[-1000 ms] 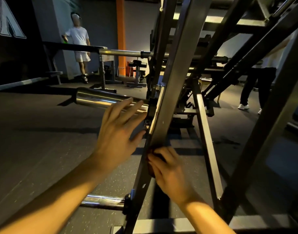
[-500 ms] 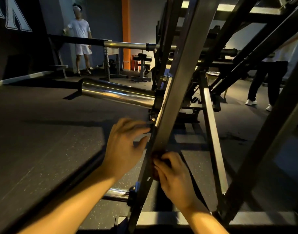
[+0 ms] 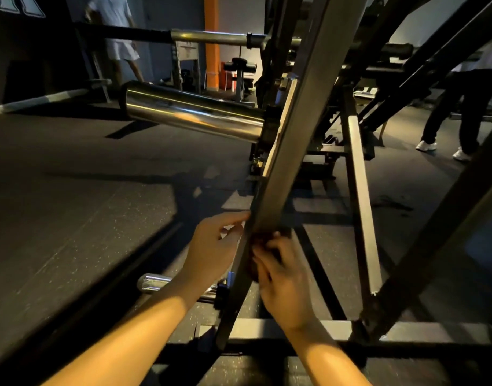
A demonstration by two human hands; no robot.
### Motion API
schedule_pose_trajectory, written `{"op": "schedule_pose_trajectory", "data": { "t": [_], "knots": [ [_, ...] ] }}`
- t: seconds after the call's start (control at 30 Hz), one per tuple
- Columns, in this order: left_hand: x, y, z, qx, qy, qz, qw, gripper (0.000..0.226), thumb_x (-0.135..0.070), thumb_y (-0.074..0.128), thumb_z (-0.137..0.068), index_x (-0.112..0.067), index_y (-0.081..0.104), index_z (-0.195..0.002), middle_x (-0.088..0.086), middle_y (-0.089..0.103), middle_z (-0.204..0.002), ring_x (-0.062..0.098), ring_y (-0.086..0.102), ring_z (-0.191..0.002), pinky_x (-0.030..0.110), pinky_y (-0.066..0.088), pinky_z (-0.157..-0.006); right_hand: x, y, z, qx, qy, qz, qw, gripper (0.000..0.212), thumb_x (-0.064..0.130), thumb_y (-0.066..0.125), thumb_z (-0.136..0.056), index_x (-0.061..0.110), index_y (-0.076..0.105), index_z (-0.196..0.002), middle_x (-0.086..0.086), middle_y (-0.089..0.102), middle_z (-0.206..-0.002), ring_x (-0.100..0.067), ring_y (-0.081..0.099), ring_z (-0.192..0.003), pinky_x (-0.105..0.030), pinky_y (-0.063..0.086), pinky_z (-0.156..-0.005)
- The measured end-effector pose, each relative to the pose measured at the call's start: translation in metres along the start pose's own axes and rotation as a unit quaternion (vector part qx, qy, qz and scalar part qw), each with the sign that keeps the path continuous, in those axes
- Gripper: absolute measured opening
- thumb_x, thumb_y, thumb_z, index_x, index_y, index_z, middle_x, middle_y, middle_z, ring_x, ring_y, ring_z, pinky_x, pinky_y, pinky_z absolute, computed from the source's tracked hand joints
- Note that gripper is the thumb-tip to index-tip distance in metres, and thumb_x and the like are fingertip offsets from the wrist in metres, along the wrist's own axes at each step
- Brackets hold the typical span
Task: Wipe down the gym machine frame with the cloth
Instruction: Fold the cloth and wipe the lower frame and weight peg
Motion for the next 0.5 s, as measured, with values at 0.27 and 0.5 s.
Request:
{"op": "schedule_pose_trajectory", "data": {
  "t": [0.27,0.5],
  "knots": [
    [0.001,-0.002,0.014,0.04,-0.043,0.052,0.997,0.038,-0.016,0.06,-0.1,-0.052,0.061,-0.112,-0.041,0.064,-0.104,-0.02,0.055,-0.106,0.007,0.044,-0.082,-0.006,-0.065,-0.071,-0.098,0.066,0.008,0.993,0.029,0.022,0.064,-0.097,0.016,0.063,-0.125,-0.006,0.05,-0.13,-0.017,0.052,-0.118,-0.031,0.047,-0.099],
    [0.01,0.015,0.024,-0.024,-0.024,0.171,0.985,0.038,0.003,0.048,-0.102,-0.027,0.068,-0.112,-0.029,0.073,-0.106,-0.008,0.065,-0.11,0.007,0.048,-0.087,0.0,0.004,-0.005,-0.078,0.062,-0.001,0.995,0.021,0.019,0.061,-0.097,0.011,0.068,-0.115,-0.01,0.06,-0.121,-0.022,0.061,-0.108,-0.033,0.054,-0.088]
  ]
}}
Point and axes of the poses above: each hand's wrist, its own z-axis away from the middle knuckle, its own y-axis out of the palm, x = y × z, the point moved 4 cm from there along -z, towards the middle knuckle
